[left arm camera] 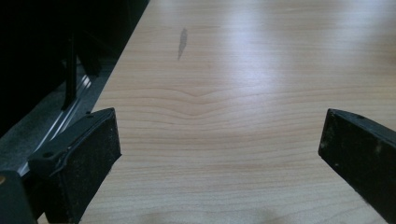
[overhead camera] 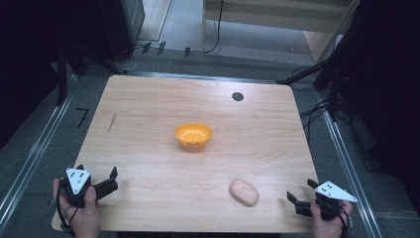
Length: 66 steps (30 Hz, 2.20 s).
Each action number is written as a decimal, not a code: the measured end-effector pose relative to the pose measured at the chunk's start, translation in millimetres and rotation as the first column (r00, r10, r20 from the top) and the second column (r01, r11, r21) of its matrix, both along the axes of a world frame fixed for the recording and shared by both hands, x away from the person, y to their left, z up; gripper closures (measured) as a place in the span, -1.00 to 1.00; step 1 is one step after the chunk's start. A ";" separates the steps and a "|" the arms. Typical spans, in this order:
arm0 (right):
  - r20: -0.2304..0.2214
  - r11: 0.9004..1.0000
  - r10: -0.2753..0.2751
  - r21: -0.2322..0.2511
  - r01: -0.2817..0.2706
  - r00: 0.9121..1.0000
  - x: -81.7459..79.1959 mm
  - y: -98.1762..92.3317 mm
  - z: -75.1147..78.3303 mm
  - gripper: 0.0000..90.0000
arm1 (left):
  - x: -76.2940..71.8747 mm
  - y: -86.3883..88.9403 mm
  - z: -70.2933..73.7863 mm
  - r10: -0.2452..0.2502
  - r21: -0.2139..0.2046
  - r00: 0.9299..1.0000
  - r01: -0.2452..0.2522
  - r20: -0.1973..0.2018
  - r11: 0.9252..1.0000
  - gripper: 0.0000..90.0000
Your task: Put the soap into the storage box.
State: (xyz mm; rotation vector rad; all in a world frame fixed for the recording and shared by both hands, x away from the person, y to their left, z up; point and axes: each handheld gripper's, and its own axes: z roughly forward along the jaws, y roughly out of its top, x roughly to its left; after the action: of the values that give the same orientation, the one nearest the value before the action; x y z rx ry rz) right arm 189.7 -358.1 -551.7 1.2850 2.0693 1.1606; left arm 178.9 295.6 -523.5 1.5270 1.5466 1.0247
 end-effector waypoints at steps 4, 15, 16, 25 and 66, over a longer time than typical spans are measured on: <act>0.004 1.000 0.017 0.006 -0.017 1.000 -0.3 -0.1 0.0 -0.80 | -0.7 -1.9 -0.2 -0.020 0.009 1.000 0.020 0.001 1.000 -1.00; -0.064 0.994 0.103 -0.021 -0.104 0.993 5.9 9.2 -1.1 -0.71 | 0.6 -4.8 -0.2 -0.050 0.023 0.999 0.050 -0.020 0.998 -1.00; -0.073 0.993 0.111 -0.033 -0.114 0.991 6.5 11.1 -1.1 -0.71 | 0.6 -4.8 -0.2 -0.050 0.023 0.999 0.050 -0.020 0.998 -1.00; -0.143 0.967 0.207 -0.122 -0.225 0.968 14.8 33.9 12.9 -0.71 | 0.9 -4.9 -0.2 -0.057 0.023 0.998 0.058 -0.024 0.998 -1.00; -0.388 0.815 0.431 -0.221 -0.536 0.815 33.0 117.0 36.1 -0.64 | 3.0 -8.9 -0.6 -0.075 0.061 0.996 0.078 -0.047 0.995 -1.00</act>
State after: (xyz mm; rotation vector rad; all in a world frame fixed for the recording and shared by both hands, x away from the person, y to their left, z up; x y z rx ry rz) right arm 222.7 -241.1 -515.6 0.8391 2.8147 0.7718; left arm 182.0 286.7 -524.1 1.6493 1.4868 1.0109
